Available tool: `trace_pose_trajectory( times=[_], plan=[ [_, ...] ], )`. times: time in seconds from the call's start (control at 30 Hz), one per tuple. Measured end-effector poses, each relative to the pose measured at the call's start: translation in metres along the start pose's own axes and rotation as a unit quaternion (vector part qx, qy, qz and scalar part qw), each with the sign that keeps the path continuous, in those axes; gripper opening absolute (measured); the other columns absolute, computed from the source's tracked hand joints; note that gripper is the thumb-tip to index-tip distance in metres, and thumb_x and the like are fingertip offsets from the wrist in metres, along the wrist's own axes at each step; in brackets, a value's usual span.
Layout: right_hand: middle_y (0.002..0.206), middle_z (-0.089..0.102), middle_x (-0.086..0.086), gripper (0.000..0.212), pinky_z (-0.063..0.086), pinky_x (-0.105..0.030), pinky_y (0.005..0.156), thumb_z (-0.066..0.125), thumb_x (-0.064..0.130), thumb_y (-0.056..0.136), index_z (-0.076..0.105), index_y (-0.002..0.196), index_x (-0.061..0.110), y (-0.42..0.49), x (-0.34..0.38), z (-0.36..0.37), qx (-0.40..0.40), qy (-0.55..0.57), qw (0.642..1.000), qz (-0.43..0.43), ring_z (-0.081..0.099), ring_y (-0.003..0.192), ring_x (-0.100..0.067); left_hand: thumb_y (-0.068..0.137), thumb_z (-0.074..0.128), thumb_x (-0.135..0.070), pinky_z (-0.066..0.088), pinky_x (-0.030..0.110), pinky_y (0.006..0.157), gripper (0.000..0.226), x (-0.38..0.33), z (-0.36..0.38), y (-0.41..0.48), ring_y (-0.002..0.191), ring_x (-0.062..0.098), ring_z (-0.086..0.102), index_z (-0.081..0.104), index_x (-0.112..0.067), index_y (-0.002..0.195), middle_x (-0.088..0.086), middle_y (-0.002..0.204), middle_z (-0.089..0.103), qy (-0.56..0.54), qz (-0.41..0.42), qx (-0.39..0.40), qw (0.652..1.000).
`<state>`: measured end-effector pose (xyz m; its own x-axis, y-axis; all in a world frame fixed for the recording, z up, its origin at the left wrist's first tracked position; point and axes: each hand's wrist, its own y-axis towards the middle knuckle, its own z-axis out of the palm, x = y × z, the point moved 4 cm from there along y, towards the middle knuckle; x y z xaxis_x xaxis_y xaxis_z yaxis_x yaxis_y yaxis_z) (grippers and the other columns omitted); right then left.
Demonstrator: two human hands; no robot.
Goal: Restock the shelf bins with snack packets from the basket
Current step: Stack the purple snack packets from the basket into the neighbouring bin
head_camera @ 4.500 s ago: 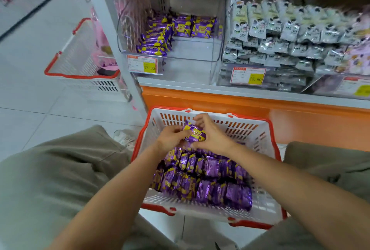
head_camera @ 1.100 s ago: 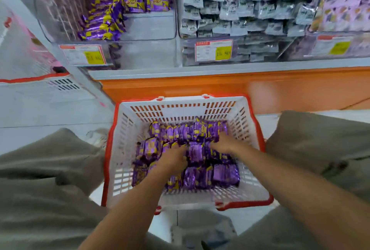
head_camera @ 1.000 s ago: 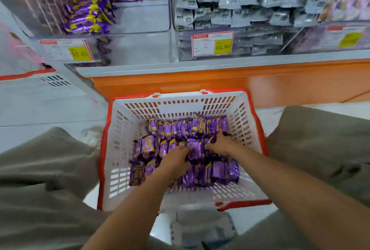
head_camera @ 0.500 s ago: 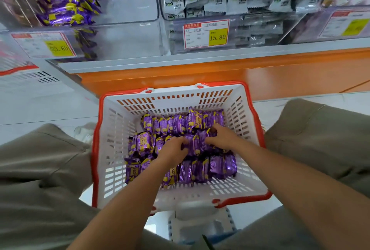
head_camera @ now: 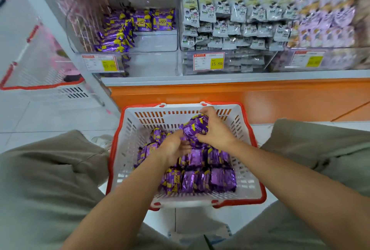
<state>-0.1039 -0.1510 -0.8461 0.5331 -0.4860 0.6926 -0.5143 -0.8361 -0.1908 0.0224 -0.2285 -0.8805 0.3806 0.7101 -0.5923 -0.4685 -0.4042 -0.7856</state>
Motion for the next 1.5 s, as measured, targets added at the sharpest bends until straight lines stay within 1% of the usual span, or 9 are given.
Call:
trace_pose_trajectory(
  times=[0.2,0.33,0.47,0.57,0.73,0.83,1.0,1.23,1.5],
  plan=[
    [0.133,0.048,-0.006,0.064,0.040,-0.032,0.107,0.075,0.013,0.078,0.041,0.132,0.017,-0.009,0.022,0.007,0.008,-0.034,0.996,-0.079,0.050,0.123,-0.018,0.097,0.036,-0.030,0.051,0.034,0.063,0.036,-0.014,-0.010,-0.011,0.071,0.027,0.055,0.055,-0.002,0.086,0.016,0.083,0.054,-0.115,0.026,-0.005,0.993],
    [0.130,0.051,0.000,0.052,0.039,-0.029,0.105,0.062,0.007,0.079,0.050,0.126,0.024,-0.012,0.030,0.006,0.050,0.003,0.992,-0.116,0.049,0.120,-0.013,0.093,0.051,-0.053,0.052,0.029,0.068,0.046,-0.021,-0.018,-0.015,0.081,0.020,0.061,0.065,-0.010,0.099,0.010,0.087,0.067,-0.048,0.062,0.006,0.997],
    [0.125,0.057,-0.004,0.042,0.047,-0.043,0.095,0.051,-0.002,0.085,0.055,0.114,0.028,-0.013,0.037,0.000,0.066,0.066,0.990,-0.104,0.055,0.109,-0.025,0.083,0.074,-0.037,0.055,0.031,0.066,0.045,-0.023,-0.031,-0.010,0.101,0.025,0.059,0.061,-0.014,0.119,0.007,0.119,0.063,-0.016,0.084,-0.032,0.996],
    [0.131,0.054,0.005,0.041,0.046,-0.042,0.099,0.052,0.000,0.088,0.053,0.121,0.024,-0.013,0.042,-0.001,0.046,0.125,0.987,-0.090,0.055,0.112,-0.016,0.083,0.071,-0.025,0.053,0.041,0.085,0.030,-0.028,-0.037,-0.013,0.108,0.027,0.059,0.063,-0.014,0.110,0.006,0.117,0.063,0.020,0.110,-0.040,0.993],
    [0.151,0.028,0.005,0.077,0.031,-0.032,0.111,0.070,0.030,0.088,0.024,0.150,0.023,-0.011,0.040,0.006,0.063,0.151,0.986,-0.037,0.030,0.134,-0.008,0.087,0.065,-0.010,0.047,0.033,0.074,0.033,-0.044,-0.041,-0.025,0.086,0.016,0.059,0.058,-0.011,0.119,0.002,0.098,0.065,0.025,0.177,-0.011,0.984],
    [0.148,0.035,0.001,0.085,0.039,-0.028,0.105,0.075,0.035,0.081,0.025,0.150,0.025,-0.008,0.043,0.008,0.090,0.194,0.977,-0.023,0.042,0.130,-0.013,0.086,0.064,-0.003,0.053,0.031,0.068,0.040,-0.050,-0.044,-0.034,0.078,0.015,0.063,0.052,-0.003,0.125,0.010,0.096,0.066,0.047,0.208,0.014,0.977],
    [0.136,0.043,0.004,0.081,0.046,-0.008,0.080,0.075,0.025,0.083,0.028,0.149,0.025,-0.008,0.062,-0.006,0.061,0.196,0.976,-0.066,0.052,0.113,-0.007,0.064,0.076,-0.023,0.043,0.057,0.103,0.062,-0.067,-0.049,-0.055,0.115,0.039,0.057,0.060,-0.026,0.125,0.024,0.123,0.060,0.085,0.256,0.061,0.961],
    [0.133,0.053,-0.006,0.075,0.051,-0.032,0.095,0.074,0.016,0.084,0.032,0.146,0.015,-0.003,0.104,-0.034,0.037,0.210,0.968,-0.134,0.058,0.115,-0.016,0.084,0.057,0.014,0.051,0.019,0.079,0.050,-0.107,-0.048,-0.098,0.086,0.004,0.065,0.053,-0.010,0.128,0.004,0.103,0.068,0.154,0.378,0.040,0.912],
    [0.114,0.059,0.000,0.063,0.049,-0.032,0.092,0.081,0.006,0.075,0.048,0.128,0.012,0.023,0.172,-0.072,-0.023,0.180,0.959,-0.219,0.060,0.105,-0.020,0.054,0.071,-0.017,0.049,0.021,0.084,0.075,-0.169,-0.055,-0.147,0.093,0.001,0.061,0.050,-0.009,0.125,-0.001,0.106,0.064,0.190,0.506,-0.015,0.841]
  ],
)
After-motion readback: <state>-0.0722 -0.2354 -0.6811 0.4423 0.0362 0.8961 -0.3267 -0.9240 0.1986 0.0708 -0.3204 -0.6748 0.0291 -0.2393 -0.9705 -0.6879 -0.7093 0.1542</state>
